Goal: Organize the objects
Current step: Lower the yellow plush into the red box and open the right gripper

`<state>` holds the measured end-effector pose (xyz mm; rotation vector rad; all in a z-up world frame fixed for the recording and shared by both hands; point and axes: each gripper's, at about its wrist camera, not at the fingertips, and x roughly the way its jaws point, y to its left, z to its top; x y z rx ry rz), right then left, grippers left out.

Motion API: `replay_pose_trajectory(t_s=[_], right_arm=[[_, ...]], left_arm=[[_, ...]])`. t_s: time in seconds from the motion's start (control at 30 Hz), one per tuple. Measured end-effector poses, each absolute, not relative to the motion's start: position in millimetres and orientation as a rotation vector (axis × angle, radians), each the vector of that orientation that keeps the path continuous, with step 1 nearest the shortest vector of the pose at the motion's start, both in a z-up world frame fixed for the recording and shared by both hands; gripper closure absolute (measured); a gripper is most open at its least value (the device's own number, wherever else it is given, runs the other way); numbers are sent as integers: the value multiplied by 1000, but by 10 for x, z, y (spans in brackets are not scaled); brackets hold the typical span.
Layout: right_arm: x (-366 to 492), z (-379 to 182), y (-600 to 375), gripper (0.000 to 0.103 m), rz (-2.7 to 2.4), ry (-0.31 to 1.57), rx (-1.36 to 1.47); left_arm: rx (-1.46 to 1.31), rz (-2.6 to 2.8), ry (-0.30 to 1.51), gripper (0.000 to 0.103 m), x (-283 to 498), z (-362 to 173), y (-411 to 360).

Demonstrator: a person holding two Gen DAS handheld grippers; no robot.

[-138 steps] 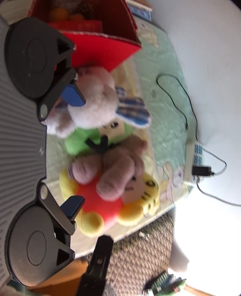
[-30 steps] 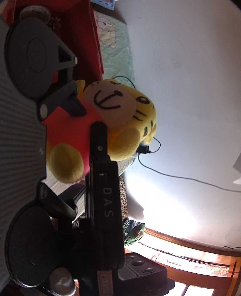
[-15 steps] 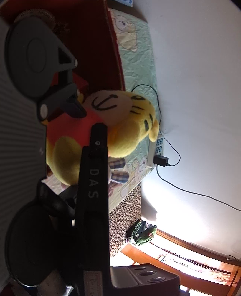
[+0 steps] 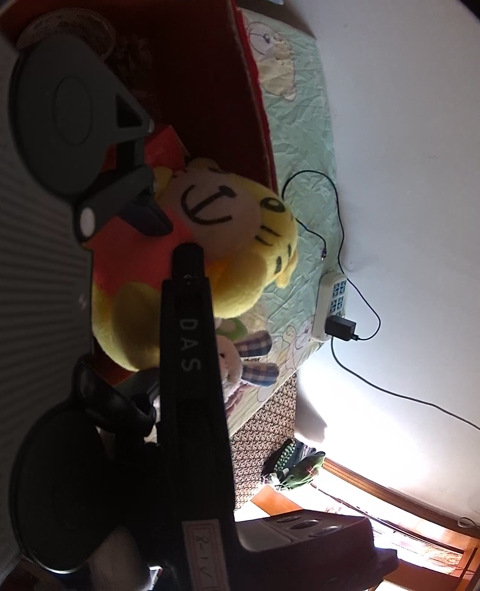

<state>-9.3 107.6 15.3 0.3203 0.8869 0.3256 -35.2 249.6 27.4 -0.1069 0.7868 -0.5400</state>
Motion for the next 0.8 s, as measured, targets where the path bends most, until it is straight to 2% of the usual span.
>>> replay_pose_trajectory(t_s=[0.13, 0.2, 0.6, 0.8], right_arm=[[-98, 155, 1041, 63, 335, 882, 343], [-96, 172, 1003, 51, 334, 875, 363], [-261, 275, 868, 52, 346, 799, 354], [-354, 259, 796, 50, 313, 781, 365]], left_arm=[[-106, -551, 792, 20, -307, 255, 2487], [-103, -551, 795, 15, -307, 257, 2483], [-94, -521, 822, 4, -310, 271, 2437], [-49, -478, 829, 3, -366, 306, 2374]])
